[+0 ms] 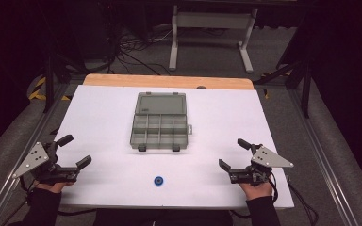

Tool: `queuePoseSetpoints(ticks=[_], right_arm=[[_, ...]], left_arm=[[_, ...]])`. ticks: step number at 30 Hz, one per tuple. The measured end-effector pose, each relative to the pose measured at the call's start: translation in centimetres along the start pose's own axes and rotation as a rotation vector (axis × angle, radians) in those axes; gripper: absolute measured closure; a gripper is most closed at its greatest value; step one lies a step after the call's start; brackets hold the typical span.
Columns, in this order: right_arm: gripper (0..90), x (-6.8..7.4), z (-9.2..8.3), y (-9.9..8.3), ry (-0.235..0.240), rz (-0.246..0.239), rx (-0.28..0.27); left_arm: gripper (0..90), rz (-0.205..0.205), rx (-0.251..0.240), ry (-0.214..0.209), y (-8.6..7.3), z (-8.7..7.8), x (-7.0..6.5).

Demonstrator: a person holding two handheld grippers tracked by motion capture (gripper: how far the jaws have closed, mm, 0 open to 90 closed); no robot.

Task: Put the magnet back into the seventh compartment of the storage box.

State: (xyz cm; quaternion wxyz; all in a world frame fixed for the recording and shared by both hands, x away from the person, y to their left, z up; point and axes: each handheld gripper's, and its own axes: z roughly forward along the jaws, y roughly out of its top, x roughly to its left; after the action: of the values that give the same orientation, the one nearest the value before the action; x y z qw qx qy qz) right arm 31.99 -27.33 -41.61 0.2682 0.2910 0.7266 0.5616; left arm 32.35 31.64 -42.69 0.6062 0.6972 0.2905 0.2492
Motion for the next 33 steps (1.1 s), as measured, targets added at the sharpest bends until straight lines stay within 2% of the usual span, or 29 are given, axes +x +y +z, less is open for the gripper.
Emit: queuePoseSetpoints(ticks=[4,10,20,27,33], right_arm=[[2.7,0.2,0.2,0.3,0.009,0.000,0.007],[3.0,0.1,0.4,0.3,0.002,0.004,0.027],[3.1,0.4,0.4,0.5,0.009,-0.002,0.029],[2.8,0.8,0.7,0.8,0.030,0.000,0.026],[2.8,1.5,1.8,1.9,0.070,-0.015,0.039]], left_arm=[[0.5,-0.013,-0.003,0.006,-0.1,-0.1,0.1],[0.5,-0.004,0.004,0.004,0.0,-0.1,0.0],[0.6,-0.012,0.005,0.012,-0.1,0.0,-0.1],[0.6,-0.010,0.000,0.016,0.0,0.0,-0.1],[0.6,-0.008,0.008,0.014,0.0,-0.1,-0.1]])
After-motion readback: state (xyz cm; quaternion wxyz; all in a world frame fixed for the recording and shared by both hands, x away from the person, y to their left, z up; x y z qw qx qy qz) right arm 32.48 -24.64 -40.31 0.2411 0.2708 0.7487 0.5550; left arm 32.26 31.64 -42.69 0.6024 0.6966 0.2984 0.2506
